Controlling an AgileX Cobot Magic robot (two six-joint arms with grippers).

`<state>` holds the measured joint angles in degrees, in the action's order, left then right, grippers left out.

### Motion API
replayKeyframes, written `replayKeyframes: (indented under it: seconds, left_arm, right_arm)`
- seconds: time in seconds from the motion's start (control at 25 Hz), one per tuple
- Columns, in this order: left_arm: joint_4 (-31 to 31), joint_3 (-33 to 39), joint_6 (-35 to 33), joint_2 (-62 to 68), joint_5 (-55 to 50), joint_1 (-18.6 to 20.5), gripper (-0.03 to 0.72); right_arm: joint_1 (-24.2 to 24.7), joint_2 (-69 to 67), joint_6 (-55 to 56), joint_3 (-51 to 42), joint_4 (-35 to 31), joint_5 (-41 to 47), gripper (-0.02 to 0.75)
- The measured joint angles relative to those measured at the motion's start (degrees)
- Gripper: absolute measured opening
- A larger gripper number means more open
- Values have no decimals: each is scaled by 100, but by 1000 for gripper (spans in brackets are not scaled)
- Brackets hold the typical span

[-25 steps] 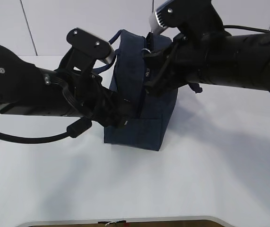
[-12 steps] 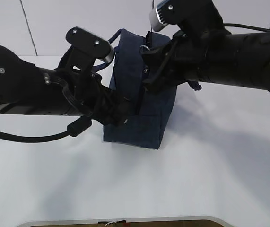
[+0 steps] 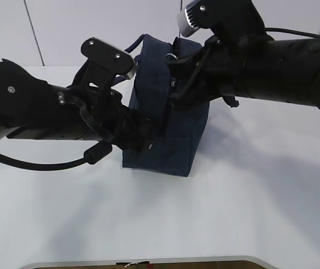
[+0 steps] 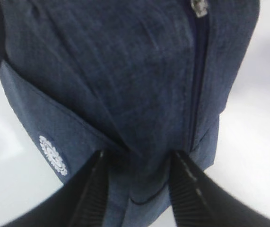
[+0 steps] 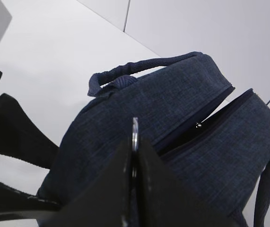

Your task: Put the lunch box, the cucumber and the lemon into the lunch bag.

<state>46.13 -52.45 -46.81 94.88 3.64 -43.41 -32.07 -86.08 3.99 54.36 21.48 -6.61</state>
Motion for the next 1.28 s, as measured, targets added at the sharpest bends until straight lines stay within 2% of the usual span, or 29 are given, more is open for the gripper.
replayKeyframes:
  seconds: [0.24, 0.4, 1.28]
  left_arm:
    - [2, 0, 0, 0, 49, 0, 107]
    - [12, 0, 0, 0, 49, 0, 14]
    - [15, 0, 0, 0, -181, 0, -6]
  right_arm:
    - [0, 0, 0, 0, 0, 0, 5]
    - [0, 0, 0, 0, 0, -8, 5]
    - [0, -85, 2, 273, -219, 176, 5]
